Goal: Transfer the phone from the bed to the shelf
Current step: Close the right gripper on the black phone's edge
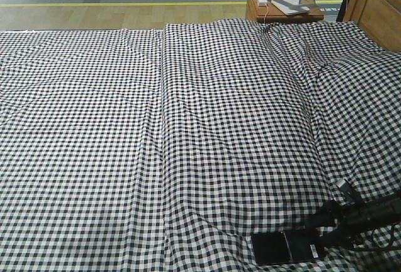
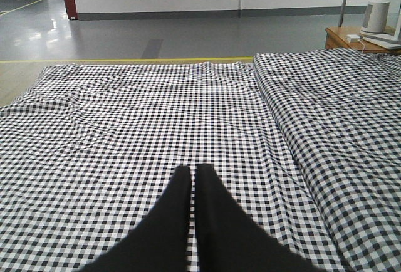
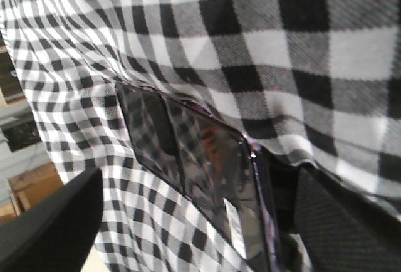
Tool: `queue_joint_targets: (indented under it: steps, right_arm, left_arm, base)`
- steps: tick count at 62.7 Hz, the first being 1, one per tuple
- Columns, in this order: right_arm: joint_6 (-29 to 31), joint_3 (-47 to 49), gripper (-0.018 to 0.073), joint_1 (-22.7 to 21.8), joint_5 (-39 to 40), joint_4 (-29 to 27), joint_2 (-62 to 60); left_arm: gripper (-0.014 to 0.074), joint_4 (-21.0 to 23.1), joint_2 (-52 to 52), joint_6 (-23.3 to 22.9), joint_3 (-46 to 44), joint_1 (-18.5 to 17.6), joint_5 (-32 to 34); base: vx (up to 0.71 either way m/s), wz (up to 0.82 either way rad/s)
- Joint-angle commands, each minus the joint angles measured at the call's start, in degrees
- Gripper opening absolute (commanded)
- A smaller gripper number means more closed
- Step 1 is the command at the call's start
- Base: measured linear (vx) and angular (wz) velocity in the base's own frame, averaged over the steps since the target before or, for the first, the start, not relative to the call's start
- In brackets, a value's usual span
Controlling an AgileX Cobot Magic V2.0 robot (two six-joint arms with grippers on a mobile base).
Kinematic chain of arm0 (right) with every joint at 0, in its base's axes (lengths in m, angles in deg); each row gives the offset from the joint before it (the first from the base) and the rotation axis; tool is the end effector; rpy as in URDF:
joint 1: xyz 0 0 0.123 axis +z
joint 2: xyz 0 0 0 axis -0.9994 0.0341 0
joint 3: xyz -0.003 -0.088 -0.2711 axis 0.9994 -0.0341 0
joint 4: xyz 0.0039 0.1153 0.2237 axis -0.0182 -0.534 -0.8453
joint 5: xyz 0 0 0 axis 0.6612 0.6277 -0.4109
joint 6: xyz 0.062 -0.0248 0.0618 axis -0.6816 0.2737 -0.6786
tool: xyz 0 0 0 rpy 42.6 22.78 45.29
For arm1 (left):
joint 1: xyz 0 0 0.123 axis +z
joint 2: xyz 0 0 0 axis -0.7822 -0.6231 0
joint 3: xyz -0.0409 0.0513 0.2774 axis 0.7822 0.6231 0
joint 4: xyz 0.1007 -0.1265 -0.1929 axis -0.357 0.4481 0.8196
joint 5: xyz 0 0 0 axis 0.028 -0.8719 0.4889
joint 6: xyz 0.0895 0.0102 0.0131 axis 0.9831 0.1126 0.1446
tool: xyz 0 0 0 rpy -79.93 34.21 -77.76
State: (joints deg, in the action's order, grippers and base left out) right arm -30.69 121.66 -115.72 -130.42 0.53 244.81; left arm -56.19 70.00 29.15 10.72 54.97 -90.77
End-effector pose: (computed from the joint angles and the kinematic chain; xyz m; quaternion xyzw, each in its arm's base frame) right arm 0.3598 -0.1168 -0.1155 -0.0697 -0.8942 -0.4407 0.0377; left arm 0.0556 0.0026 0.1855 -0.0134 0.7489 0.0233 0.6622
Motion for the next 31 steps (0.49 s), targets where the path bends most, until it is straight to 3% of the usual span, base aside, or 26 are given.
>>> queue_joint_targets:
  steps: [1, 31]
  right_arm:
    - [1.7, 0.0, 0.0585, 0.1, -7.4, -3.1, -3.0]
    - [2.5, 0.0, 0.0585, 7.2, -7.4, -3.2, -3.0]
  left_arm:
    - [0.0001, 0.5, 0.5, 0.0, 0.4, 0.0, 4.0]
    - [0.0001, 0.5, 0.5, 0.0, 0.4, 0.0, 4.0]
  base:
    - [0.00, 0.00]
    - [0.00, 0.00]
